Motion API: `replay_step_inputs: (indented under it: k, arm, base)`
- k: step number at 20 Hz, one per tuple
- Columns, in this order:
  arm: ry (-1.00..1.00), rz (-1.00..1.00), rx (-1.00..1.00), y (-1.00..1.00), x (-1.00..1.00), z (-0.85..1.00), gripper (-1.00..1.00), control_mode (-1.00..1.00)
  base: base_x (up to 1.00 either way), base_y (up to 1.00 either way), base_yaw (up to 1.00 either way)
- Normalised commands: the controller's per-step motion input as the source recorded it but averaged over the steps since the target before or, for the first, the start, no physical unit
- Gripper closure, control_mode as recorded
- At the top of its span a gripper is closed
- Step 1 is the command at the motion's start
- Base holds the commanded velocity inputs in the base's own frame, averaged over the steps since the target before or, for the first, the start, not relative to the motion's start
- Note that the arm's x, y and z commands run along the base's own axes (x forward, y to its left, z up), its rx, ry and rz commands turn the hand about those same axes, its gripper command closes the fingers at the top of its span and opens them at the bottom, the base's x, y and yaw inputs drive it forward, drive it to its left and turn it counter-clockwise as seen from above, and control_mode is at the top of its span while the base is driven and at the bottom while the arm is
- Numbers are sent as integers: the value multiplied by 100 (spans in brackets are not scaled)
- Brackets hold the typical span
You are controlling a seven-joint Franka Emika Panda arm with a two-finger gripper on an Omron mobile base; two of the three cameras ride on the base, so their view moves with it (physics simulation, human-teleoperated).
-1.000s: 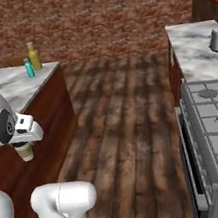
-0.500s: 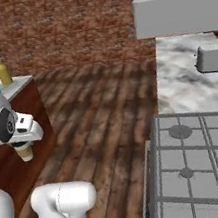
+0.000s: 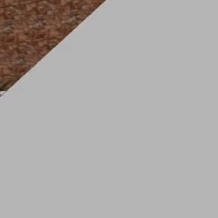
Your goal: Move the drinks to the dining counter.
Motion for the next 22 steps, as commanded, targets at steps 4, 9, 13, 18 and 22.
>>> replay_step_inputs:
  k: [4, 9, 13, 18, 22]
  arm:
    - [0, 0, 0, 0, 0, 0, 100, 100]
    - [0, 0, 0, 0, 0, 0, 100, 100]
    - [0, 0, 0, 0, 0, 0, 100, 100]
    - [0, 0, 0, 0, 0, 0, 100, 100]
    - [0, 0, 0, 0, 0, 0, 100, 100]
  base:
    - [100, 16, 0]
    - [100, 58, -6]
    - [100, 68, 20]
    - [82, 0, 86]
    - [58, 0, 95]
